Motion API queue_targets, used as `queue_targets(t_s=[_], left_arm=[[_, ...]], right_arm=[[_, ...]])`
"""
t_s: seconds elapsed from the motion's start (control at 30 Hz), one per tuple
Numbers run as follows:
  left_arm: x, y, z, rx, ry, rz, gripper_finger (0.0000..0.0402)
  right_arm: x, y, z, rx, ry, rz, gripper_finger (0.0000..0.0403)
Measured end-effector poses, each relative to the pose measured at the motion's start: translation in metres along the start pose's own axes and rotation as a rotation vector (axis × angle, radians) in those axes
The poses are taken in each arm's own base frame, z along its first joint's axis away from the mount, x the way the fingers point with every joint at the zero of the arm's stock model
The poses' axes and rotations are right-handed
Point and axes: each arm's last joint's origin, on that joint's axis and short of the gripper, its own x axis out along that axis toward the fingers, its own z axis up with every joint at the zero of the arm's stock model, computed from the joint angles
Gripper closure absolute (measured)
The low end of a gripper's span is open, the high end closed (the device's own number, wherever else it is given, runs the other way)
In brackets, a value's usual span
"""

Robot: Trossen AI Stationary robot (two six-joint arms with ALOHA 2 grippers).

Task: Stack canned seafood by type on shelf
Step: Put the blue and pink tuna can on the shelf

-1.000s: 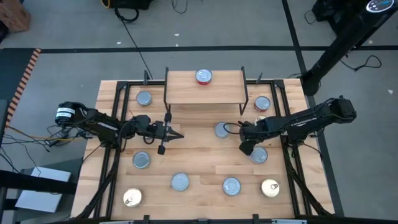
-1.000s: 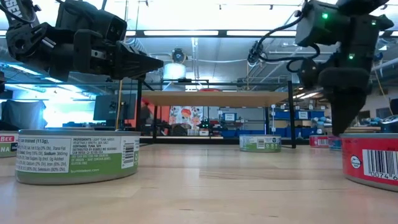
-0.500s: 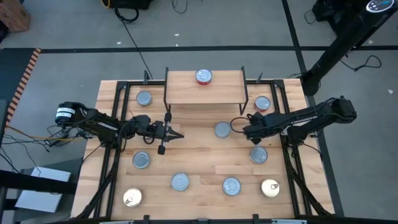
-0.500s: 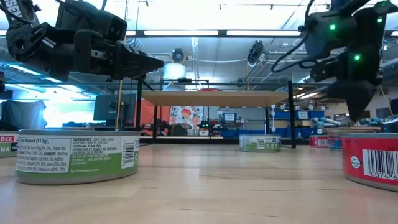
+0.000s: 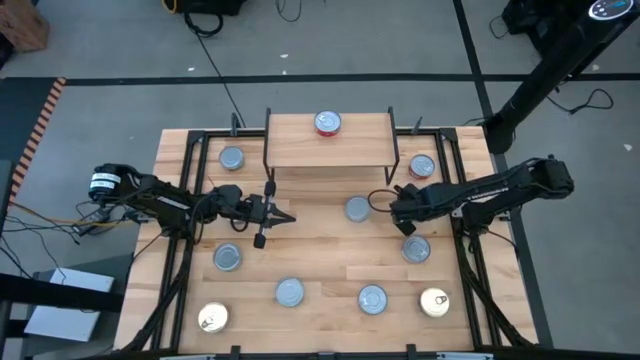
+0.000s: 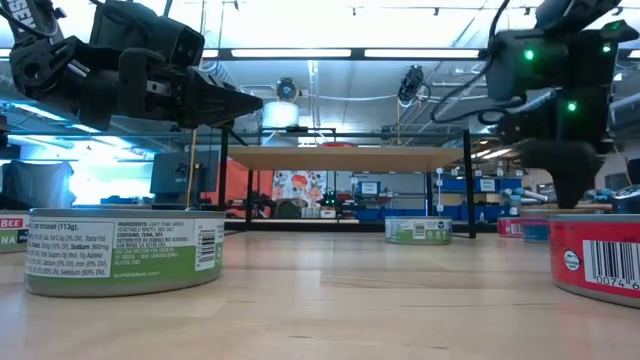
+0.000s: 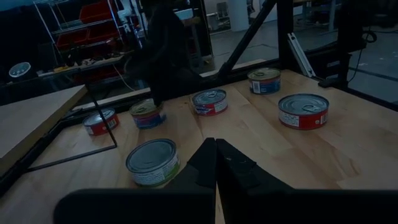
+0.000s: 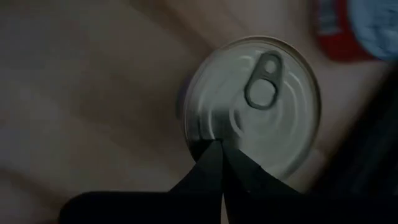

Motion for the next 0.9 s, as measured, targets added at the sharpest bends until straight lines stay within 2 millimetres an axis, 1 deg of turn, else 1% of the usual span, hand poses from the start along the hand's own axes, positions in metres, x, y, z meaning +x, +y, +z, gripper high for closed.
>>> queue_targets(t_s=[0.17, 0.3, 0.5, 0.63, 0.9], left_arm=[[0.0, 0.0, 0.0, 0.0, 0.0, 0.0, 0.0394], [0.0, 0.0, 0.0, 0.0, 0.0, 0.0, 0.0394], [0.0, 0.0, 0.0, -0.001, 0.002, 0.0, 0.0394], [0.0, 0.0, -0.001, -0.002, 0.006, -0.001, 0.0394], [0.0, -0.001, -0.003, -0.012, 0.029, -0.006, 0.0394]], right_arm=[[-0.012, 0.015, 0.003, -0.034, 0.017, 0.144, 0.0395], [-0.028, 0.029, 0.007, -0.081, -0.005, 0.27, 0.0395], [-0.056, 0.041, 0.009, -0.148, -0.075, 0.347, 0.0395], [-0.067, 0.043, 0.008, -0.155, -0.112, 0.33, 0.0395], [-0.064, 0.031, -0.001, -0.096, -0.018, 0.2, 0.0392]])
